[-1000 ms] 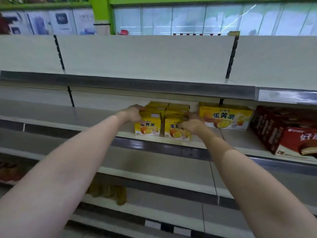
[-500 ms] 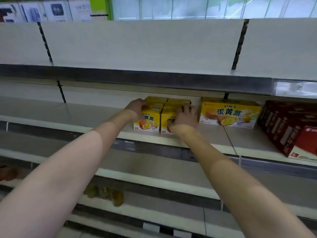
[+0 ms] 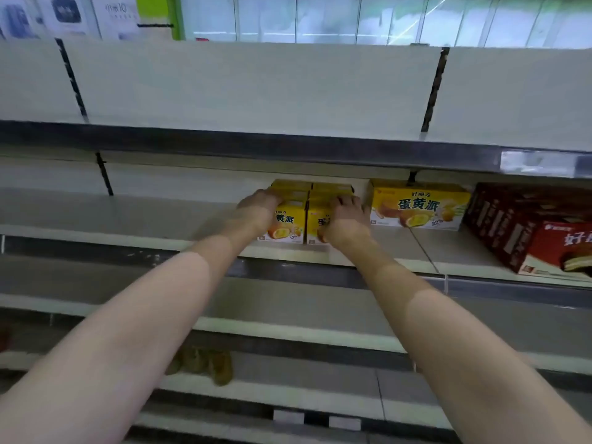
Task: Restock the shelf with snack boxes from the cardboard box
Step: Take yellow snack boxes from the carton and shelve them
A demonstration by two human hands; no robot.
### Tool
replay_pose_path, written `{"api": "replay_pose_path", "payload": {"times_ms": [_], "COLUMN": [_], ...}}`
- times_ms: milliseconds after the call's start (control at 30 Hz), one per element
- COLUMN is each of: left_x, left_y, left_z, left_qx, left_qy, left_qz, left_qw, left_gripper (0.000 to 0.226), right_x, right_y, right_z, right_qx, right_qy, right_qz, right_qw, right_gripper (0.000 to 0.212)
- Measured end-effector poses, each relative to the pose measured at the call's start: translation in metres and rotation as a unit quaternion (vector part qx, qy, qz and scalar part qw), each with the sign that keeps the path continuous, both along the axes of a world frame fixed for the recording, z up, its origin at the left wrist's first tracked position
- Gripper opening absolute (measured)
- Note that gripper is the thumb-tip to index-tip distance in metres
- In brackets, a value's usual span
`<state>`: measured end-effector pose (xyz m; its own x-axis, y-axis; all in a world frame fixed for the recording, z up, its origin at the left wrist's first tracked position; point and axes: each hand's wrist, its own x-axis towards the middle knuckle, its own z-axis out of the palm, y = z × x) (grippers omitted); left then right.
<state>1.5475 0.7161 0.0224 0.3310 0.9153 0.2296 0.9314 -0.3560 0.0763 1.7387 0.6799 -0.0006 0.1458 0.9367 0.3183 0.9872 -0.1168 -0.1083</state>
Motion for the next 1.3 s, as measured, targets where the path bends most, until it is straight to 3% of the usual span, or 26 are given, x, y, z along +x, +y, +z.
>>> {"api": "replay_pose_path", "payload": {"times_ms": [133, 233, 333, 633, 767, 900, 1133, 1300], "left_x": [-0.01, -0.014, -0.009, 0.063, 0.106, 0.141, 0.189, 0.22], "left_y": [-0.016, -0.031, -0.043, -0.13, -0.177, -0.235, -0.347, -0.445], "left_z": [-0.01, -0.009, -0.009, -0.031, -0.061, -0.104, -0.19, -0.227], "left_qx": [0.127, 0.143, 0.083, -0.001, -0.062, -0.14, -0.242, -0.299], "left_qy": [0.003, -0.046, -0.099, -0.177, -0.17, -0.182, -0.147, -0.132], "left_qz": [-0.039, -0.083, -0.129, -0.281, -0.365, -0.408, -0.481, -0.517], "left_qw": [0.991, 0.985, 0.983, 0.943, 0.913, 0.884, 0.83, 0.791], "left_gripper": [0.049, 0.033, 0.013, 0.013, 0.011, 0.012, 0.008, 0.007], "right_x": [-0.006, -0.013, -0.016, 0.01, 0.032, 0.047, 0.058, 0.053], "right_y": [-0.02, -0.043, -0.07, -0.183, -0.257, -0.338, -0.493, -0.594], "right_z": [-0.002, -0.006, -0.01, -0.037, -0.065, -0.106, -0.181, -0.216], "right_qx": [0.046, 0.112, 0.153, 0.157, 0.124, 0.114, 0.054, 0.026], "right_qy": [-0.019, -0.014, 0.005, 0.124, 0.138, 0.164, 0.237, 0.239], "right_qz": [0.024, 0.021, 0.03, -0.084, -0.168, -0.258, -0.377, -0.45], "right_qw": [0.998, 0.993, 0.988, 0.976, 0.968, 0.945, 0.894, 0.86], "right_gripper": [0.064, 0.051, 0.033, 0.022, 0.03, 0.014, 0.011, 0.024]}}
